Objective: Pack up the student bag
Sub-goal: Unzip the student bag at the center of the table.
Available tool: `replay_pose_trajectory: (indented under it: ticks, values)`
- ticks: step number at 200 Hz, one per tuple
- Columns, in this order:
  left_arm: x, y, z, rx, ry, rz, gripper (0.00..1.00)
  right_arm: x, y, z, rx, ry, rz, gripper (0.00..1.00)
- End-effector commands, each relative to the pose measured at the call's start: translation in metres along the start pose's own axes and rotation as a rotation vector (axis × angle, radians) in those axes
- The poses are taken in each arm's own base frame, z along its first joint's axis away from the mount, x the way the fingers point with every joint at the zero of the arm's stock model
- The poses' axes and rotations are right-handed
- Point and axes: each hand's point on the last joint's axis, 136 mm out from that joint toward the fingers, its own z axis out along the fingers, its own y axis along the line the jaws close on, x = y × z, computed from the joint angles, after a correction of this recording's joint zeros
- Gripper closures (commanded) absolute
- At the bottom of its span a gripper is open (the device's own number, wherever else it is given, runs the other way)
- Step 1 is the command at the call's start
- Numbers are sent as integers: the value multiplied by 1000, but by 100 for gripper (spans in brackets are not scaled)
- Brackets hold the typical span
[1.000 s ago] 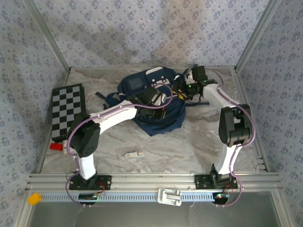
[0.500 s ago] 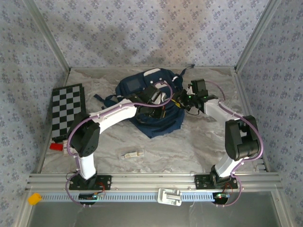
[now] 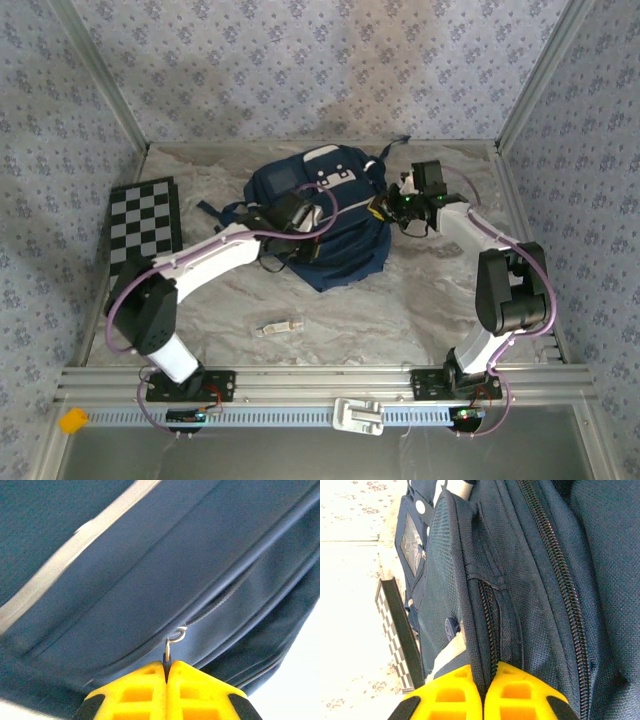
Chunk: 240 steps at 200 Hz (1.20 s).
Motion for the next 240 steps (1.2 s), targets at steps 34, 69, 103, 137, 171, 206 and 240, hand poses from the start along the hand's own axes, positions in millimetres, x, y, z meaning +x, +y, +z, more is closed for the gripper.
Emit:
replay_pose_trajectory:
  ticks: [34, 69, 103, 137, 171, 206, 240]
  values:
    - [-6, 74, -7, -174, -100, 50, 100, -35, 11, -16, -37, -29, -120, 100]
    - [-34, 87, 6, -127, -187, 92, 100, -41, 11, -9, -32, -9, -148, 100]
    - [-50, 95, 14, -165, -199, 113, 100, -53, 12, -5, -4, -25, -173, 100]
    - [-35, 83, 9, -92, -146, 61, 78, -31, 11, -5, 29, 10, -222, 75]
    - [-8, 68, -9, -10, -111, -42, 51, 4, -5, -22, 169, -1, -297, 49]
    - [18, 72, -33, -23, -90, -197, 43, 56, 9, -38, 249, -2, -503, 27]
    - [39, 75, -54, -24, -91, -283, 35, 127, 24, -28, 214, 79, -702, 18]
